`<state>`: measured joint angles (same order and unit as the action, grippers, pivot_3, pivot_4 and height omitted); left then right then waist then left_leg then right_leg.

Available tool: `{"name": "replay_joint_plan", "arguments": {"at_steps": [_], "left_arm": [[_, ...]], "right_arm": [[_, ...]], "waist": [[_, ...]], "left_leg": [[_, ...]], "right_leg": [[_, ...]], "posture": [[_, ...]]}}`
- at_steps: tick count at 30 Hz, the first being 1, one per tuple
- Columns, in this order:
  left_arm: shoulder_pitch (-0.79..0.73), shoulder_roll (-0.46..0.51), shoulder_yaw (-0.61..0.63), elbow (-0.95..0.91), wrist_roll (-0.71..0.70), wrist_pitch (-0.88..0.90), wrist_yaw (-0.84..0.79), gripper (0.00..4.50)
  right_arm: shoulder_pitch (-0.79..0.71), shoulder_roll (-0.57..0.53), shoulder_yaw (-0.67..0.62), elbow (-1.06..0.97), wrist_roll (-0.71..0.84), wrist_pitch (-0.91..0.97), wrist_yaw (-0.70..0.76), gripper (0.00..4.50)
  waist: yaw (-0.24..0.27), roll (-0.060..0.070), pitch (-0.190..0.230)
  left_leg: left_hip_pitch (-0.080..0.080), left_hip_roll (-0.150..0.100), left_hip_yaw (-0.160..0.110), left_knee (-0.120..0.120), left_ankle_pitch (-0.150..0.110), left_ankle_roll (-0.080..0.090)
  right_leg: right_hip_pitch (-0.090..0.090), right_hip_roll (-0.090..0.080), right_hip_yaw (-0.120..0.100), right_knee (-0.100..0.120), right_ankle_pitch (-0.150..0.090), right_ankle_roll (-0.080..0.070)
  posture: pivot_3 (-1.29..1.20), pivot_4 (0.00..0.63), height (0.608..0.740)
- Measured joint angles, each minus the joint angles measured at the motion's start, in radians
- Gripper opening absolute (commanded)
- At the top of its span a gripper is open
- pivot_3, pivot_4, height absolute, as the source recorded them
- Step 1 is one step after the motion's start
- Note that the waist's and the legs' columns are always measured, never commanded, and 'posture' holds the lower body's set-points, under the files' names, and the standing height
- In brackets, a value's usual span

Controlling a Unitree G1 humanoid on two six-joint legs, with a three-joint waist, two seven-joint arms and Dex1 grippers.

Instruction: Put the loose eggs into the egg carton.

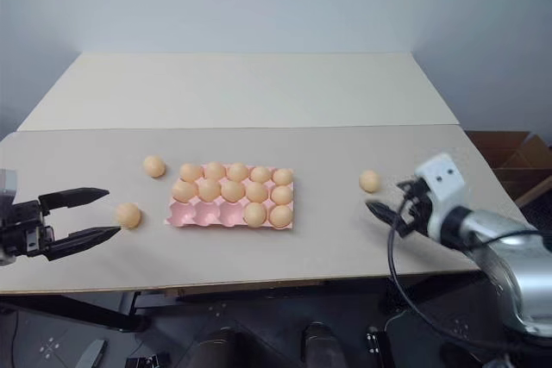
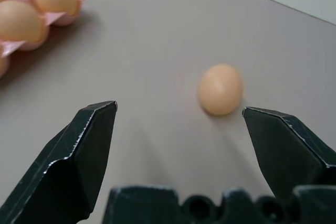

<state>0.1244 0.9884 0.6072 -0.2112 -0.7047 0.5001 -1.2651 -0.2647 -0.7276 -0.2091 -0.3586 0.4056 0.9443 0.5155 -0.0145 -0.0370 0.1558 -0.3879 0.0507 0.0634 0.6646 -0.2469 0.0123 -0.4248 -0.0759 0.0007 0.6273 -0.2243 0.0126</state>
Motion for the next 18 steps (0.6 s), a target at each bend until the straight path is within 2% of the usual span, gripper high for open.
{"name": "replay_joint_plan", "arguments": {"at_steps": [8, 11, 16, 18], "left_arm": [[-0.006, 0.0, -0.001, -0.004, 0.0, 0.0, 0.002, 4.5], [-0.004, -0.001, -0.001, -0.007, 0.0, 0.0, 0.005, 4.5], [0.006, -0.001, 0.001, -0.013, 0.0, 0.0, 0.008, 4.5], [0.017, -0.001, 0.005, -0.017, 0.0, 0.0, 0.008, 4.5]], "right_arm": [[-0.2, 0.121, 0.163, 0.299, -0.14, -0.03, -0.123, 4.46], [-0.24, 0.156, 0.191, 0.397, -0.182, -0.067, -0.146, 3.88], [-0.251, 0.164, 0.202, 0.413, -0.198, -0.069, -0.141, 2.24], [-0.248, 0.164, 0.198, 0.369, -0.191, -0.06, -0.133, 1.77]], "waist": [[0.002, 0.0, 0.0], [0.002, 0.0, 0.0], [0.0, 0.0, 0.0], [0.0, 0.0, 0.0]], "left_leg": [[-0.002, -0.001, 0.001, -0.002, 0.0, 0.0], [-0.002, -0.001, 0.001, -0.002, 0.0, 0.0], [-0.002, -0.001, 0.001, -0.002, 0.0, 0.0], [-0.002, -0.001, 0.002, -0.002, 0.0, 0.0]], "right_leg": [[-0.002, -0.001, 0.001, -0.001, 0.003, 0.003], [-0.002, -0.001, 0.001, -0.001, 0.003, 0.003], [-0.002, -0.001, 0.001, 0.0, 0.003, 0.003], [-0.002, -0.001, 0.001, 0.0, 0.003, 0.003]], "posture": [[0.0, 0.15, 0.74], [0.0, 0.15, 0.74], [0.0, 0.15, 0.74], [0.0, 0.15, 0.74]]}}
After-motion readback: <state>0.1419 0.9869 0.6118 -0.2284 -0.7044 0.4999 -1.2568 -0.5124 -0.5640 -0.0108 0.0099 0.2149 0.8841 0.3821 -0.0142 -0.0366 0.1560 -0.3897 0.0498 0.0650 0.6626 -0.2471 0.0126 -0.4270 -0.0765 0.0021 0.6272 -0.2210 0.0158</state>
